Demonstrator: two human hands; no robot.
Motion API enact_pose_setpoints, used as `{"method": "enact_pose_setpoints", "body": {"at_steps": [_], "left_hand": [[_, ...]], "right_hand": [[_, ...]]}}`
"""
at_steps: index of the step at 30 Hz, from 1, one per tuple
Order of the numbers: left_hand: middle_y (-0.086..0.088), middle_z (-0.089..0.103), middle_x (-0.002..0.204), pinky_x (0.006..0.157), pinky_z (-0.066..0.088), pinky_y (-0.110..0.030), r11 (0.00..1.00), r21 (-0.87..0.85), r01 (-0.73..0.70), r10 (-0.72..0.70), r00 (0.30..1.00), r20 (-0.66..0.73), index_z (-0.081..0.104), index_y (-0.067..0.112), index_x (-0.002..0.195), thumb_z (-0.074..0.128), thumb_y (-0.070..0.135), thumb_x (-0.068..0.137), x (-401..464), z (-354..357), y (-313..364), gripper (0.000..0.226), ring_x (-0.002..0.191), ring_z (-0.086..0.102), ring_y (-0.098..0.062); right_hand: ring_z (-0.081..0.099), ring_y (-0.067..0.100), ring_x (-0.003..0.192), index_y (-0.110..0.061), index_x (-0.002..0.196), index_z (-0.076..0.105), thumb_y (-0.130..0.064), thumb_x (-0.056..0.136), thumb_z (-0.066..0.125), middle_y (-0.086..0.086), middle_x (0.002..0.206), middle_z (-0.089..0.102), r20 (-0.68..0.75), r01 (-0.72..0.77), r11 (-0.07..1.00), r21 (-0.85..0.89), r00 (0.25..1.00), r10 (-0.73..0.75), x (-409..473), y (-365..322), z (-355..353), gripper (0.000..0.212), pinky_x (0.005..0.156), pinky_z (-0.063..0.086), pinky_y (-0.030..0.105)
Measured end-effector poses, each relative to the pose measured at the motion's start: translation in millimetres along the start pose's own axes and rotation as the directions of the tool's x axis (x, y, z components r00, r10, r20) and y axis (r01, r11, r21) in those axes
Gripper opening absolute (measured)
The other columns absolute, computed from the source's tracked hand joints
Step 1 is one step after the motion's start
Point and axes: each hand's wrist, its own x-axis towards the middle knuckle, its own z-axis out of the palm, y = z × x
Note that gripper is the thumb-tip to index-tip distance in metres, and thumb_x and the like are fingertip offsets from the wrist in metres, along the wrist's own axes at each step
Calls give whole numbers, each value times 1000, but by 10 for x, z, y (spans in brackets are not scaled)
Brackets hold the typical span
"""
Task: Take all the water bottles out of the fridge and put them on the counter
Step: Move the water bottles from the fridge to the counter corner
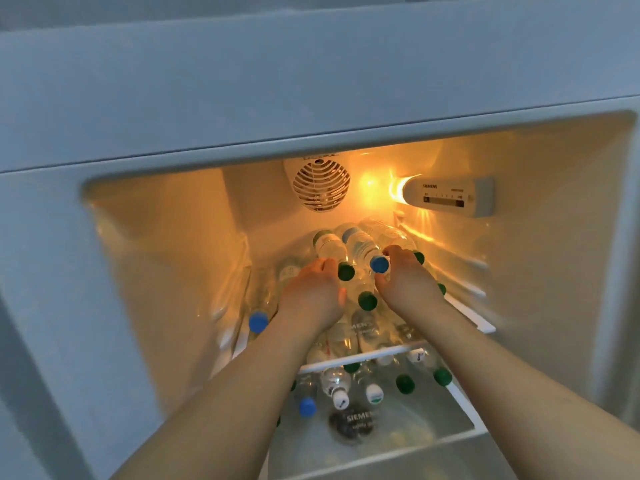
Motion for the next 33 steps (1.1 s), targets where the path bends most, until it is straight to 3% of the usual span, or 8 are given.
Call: {"method": "enact_pose_setpoints", "body": {"at_steps": [3, 7, 14, 20, 27, 33], "left_hand": [[-6, 20, 158, 107, 37, -41, 999, 21, -27, 27, 999, 25, 17, 16, 151, 47, 38, 97, 209, 120, -4, 66, 142, 27, -25], [-8, 14, 160, 109, 35, -39, 994, 81, -68, 71, 997, -32, 14, 14, 152, 48, 40, 97, 373, 270, -26, 70, 146, 17, -24], [-17, 20, 157, 109, 35, -36, 965, 220, -145, 175, 977, -124, 21, 8, 149, 45, 28, 100, 414, 433, -86, 58, 145, 21, -30], [-18, 19, 158, 107, 38, -37, 961, 231, -153, 189, 972, -143, 26, 9, 146, 48, 23, 99, 332, 474, -93, 54, 145, 22, -30], [-23, 54, 135, 84, 55, -41, 936, 293, -197, 257, 949, -183, 58, 2, 122, 76, 11, 73, 118, 383, -31, 52, 121, 56, -37], [-24, 57, 130, 77, 57, -43, 916, 327, -233, 300, 938, -174, 59, 1, 120, 67, 6, 71, -82, 222, -4, 50, 118, 58, -39]], "right_hand": [[63, 29, 97, -17, 132, 41, -32, 92, 53, 8, 115, 64, -8, 8, 997, -81, 1000, -8, 159, 39, 88, 44, 72, 51, 34], [65, 26, 89, -18, 125, 39, -39, 92, 56, 4, 108, 64, -72, 29, 991, -133, 997, -39, 261, 58, 198, 43, 67, 52, 32], [66, 25, 78, -19, 120, 34, -44, 94, 52, 1, 97, 65, -160, 54, 975, -215, 983, -90, 309, 86, 277, 40, 59, 45, 28], [63, 24, 77, -20, 116, 35, -40, 92, 55, 1, 92, 62, -132, 28, 991, -132, 990, -46, 308, 97, 257, 37, 61, 49, 31], [62, 24, 72, -20, 117, 36, -39, 92, 54, 1, 91, 63, -158, 51, 993, -111, 985, -68, 139, 70, 176, 36, 57, 48, 30], [65, 28, 82, -16, 127, 39, -36, 97, 48, 5, 103, 65, -200, 88, 983, -160, 972, -120, -51, 33, 17, 38, 56, 39, 27]]}}
